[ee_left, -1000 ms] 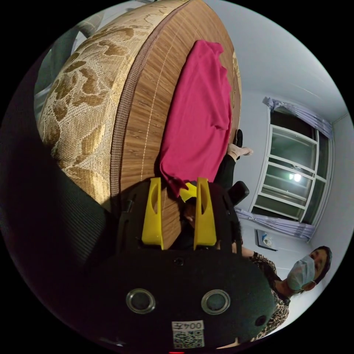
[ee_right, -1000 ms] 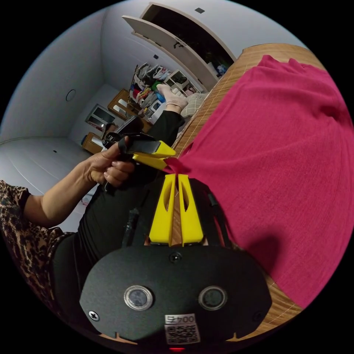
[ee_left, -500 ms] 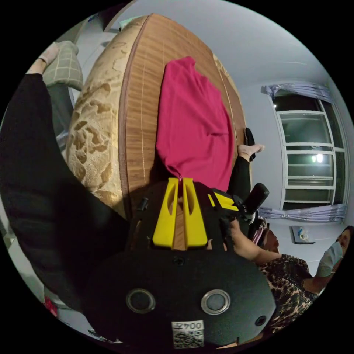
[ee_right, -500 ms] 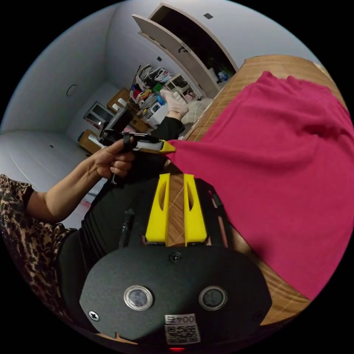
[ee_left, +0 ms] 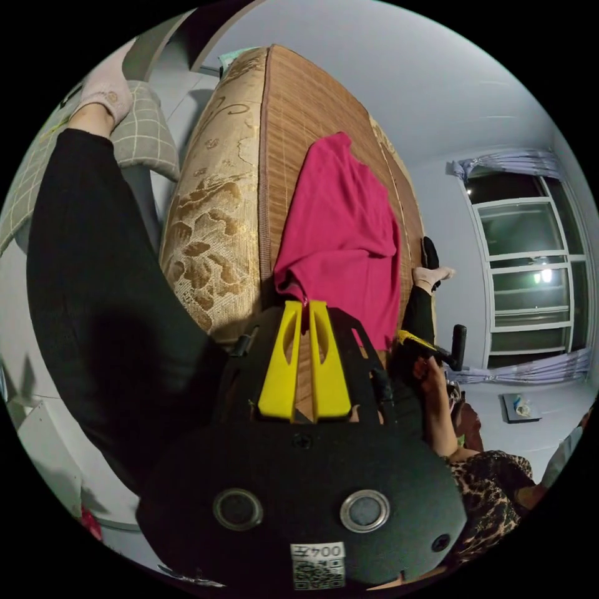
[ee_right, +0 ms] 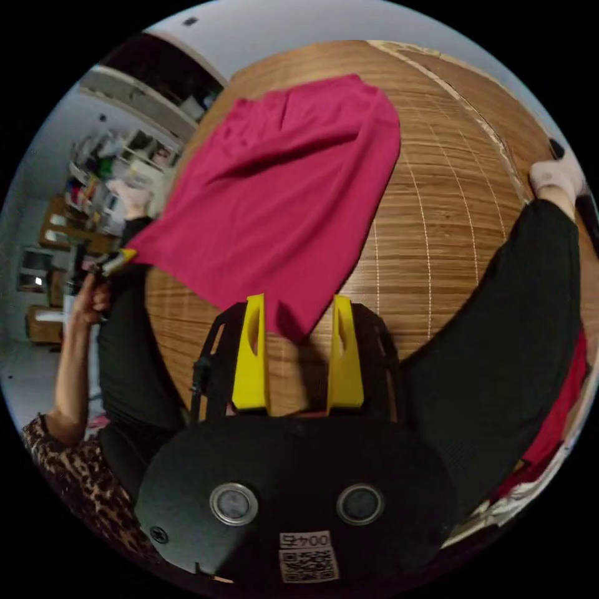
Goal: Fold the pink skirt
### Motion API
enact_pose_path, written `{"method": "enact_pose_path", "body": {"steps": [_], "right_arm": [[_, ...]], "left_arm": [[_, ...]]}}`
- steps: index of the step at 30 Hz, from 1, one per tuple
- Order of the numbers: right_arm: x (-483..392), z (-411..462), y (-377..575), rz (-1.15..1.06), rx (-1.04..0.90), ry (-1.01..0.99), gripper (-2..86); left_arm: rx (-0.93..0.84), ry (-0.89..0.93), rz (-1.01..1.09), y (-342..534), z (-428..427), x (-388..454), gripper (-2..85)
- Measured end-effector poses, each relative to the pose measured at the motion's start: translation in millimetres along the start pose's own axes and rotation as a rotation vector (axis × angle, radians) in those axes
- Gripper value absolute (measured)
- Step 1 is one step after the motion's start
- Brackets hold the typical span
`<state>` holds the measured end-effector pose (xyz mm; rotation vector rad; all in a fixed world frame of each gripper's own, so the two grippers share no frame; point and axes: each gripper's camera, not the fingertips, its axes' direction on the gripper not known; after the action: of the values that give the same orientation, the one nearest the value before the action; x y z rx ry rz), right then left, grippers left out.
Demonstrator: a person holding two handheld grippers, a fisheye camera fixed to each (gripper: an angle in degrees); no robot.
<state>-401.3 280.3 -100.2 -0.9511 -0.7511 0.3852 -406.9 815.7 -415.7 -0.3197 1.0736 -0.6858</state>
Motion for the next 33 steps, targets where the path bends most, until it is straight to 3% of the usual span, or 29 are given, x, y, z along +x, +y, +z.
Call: {"method": "enact_pose_path", "body": {"steps": [2, 5, 8, 10, 15, 19, 23, 28, 33], "right_arm": [[-27, 3, -7, -0.038, -0.015, 0.157, 13.3], [-62, 0, -7, -0.17, -0.046, 0.173, 5.3], [-60, -24, 0, -0.154, -0.105, -0.018, 5.1], [-48, -48, 2, -0.131, -0.104, -0.18, 5.2], [-18, -120, -59, -0.072, 0.088, -0.508, 6.1], [-18, -113, -116, -0.026, 0.055, -0.574, 9.7], [-11, -110, -114, 0.058, 0.183, -0.644, 11.1], [-18, -85, -94, 0.06, 0.213, -0.612, 8.3], [-88, -78, -93, -0.255, 0.261, -0.321, 4.3]], "left_arm": [[0.0, 0.006, 0.009, 1, -3, 1, 1.9], [0.003, 0.045, 0.041, 6, -15, 5, 2.0], [-0.011, 0.094, 0.096, 18, -38, 14, 2.0], [-0.037, 0.017, 0.119, 21, -50, 16, 2.1], [-0.048, -0.096, 0.15, -10, -68, 14, 2.0], [-0.094, -0.151, 0.103, -34, -60, -4, 2.1], [-0.107, -0.011, 0.05, -42, -56, -22, 2.0], [-0.087, 0.037, 0.055, -48, -64, -27, 2.2], [-0.047, 0.043, 0.072, -49, -77, -26, 2.4]]}}
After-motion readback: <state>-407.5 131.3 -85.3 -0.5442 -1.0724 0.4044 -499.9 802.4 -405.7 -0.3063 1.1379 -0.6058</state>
